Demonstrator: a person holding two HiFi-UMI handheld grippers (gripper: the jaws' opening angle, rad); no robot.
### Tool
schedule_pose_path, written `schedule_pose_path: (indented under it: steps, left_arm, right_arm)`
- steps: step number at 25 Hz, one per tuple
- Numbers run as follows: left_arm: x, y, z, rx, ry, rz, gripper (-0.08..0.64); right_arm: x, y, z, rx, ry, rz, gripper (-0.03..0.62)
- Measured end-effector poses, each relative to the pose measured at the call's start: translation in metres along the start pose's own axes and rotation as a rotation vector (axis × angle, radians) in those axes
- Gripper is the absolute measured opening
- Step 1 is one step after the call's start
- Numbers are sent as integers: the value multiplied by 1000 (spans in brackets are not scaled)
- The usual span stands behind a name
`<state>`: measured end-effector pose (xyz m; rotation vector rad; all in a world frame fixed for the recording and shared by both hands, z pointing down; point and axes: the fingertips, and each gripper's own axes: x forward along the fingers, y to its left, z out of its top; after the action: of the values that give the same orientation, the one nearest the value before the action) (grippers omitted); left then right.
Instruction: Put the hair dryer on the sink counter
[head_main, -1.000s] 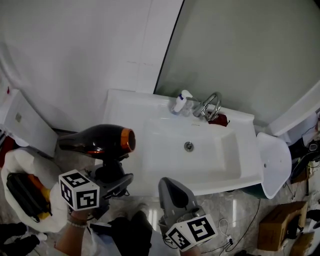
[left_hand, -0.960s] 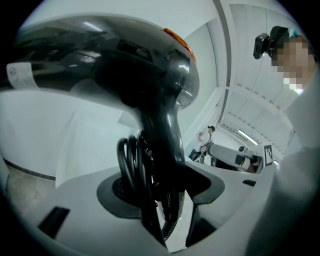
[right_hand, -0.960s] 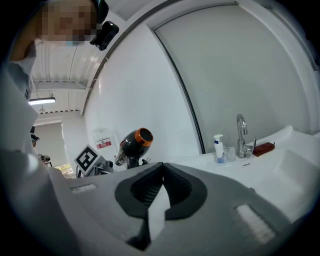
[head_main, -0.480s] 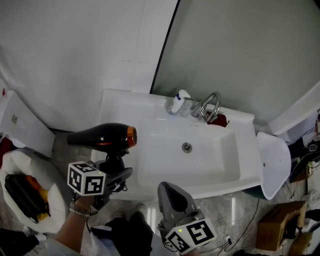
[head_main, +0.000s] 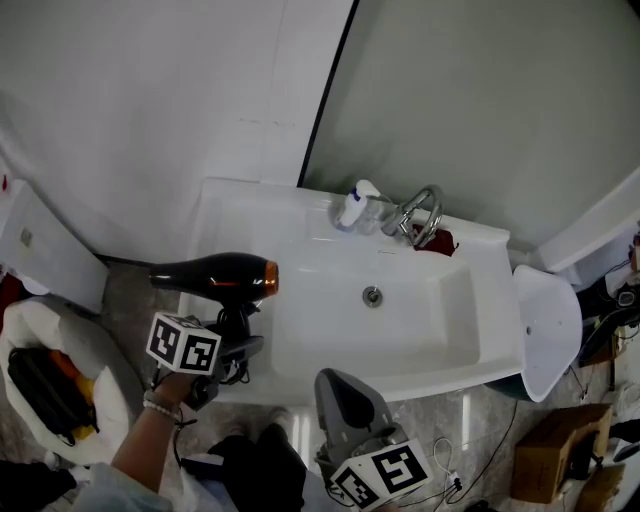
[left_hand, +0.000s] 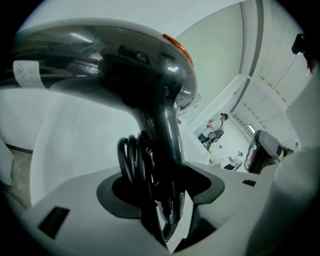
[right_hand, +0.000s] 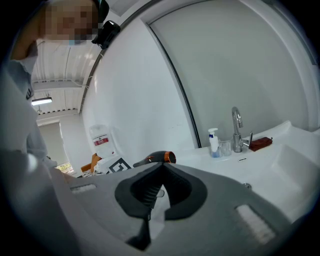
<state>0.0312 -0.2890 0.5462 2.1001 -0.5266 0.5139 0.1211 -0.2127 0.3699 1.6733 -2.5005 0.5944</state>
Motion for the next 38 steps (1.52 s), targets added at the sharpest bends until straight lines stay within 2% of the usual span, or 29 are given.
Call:
schedule_pose_path:
  steps: [5,16,27,32,38]
  left_arm:
    - [9,16,-7,-17,59,35,253]
    - [26,39,-13,-117,110,75,255]
    - [26,44,-11,-257,62,67,258]
    - [29,45,-11,-279,94,112,258]
    - [32,47,-11,-301,148,212,259]
  right_arm:
    - [3,-3,-5,-1,19,3,-2]
    - [0,-8,-8,-5,23,-4,-2]
    - [-6,-8,-13,2,28,10,-2]
    - [-7,-6,-11,-7,25,21,-2]
    - [-10,-6,-11,-3,24,22,-2]
